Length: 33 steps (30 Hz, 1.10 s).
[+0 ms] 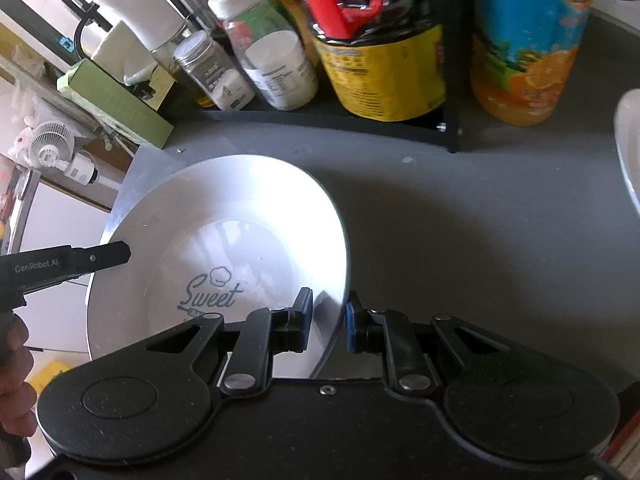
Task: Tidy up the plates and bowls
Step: 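Lift the 'Sweet' plate with both grippers and carry it over the flower plate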
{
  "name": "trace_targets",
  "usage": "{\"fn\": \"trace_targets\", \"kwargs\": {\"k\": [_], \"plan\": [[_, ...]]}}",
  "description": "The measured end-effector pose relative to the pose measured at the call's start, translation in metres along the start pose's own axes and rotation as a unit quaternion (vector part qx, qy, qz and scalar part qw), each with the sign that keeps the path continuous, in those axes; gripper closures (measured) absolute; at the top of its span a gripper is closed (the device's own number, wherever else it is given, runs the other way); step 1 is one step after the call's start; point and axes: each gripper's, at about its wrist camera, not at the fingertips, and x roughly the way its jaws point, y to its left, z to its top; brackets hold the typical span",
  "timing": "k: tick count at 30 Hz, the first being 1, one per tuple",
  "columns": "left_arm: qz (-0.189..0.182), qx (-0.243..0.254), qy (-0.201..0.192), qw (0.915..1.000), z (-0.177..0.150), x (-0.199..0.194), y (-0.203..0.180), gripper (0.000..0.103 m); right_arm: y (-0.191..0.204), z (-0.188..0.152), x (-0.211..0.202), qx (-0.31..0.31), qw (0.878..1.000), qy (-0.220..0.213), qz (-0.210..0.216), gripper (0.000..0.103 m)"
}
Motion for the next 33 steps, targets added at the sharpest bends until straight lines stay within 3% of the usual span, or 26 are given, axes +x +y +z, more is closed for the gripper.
{"fn": "trace_targets", "kwargs": {"k": [23, 33], "plan": [[0.015, 0.005, 0.015, 0.9997, 0.011, 0.026, 0.029, 0.090, 0.032, 0.006, 0.028, -0.020, 0.999, 0.025, -0.024, 0.086], [0.016, 0.007, 0.021, 0.9996, 0.006, 0.036, 0.027, 0.087, 0.019, 0.011, 0.026, 0.010, 1.000, 0.026, -0.008, 0.086]]}}
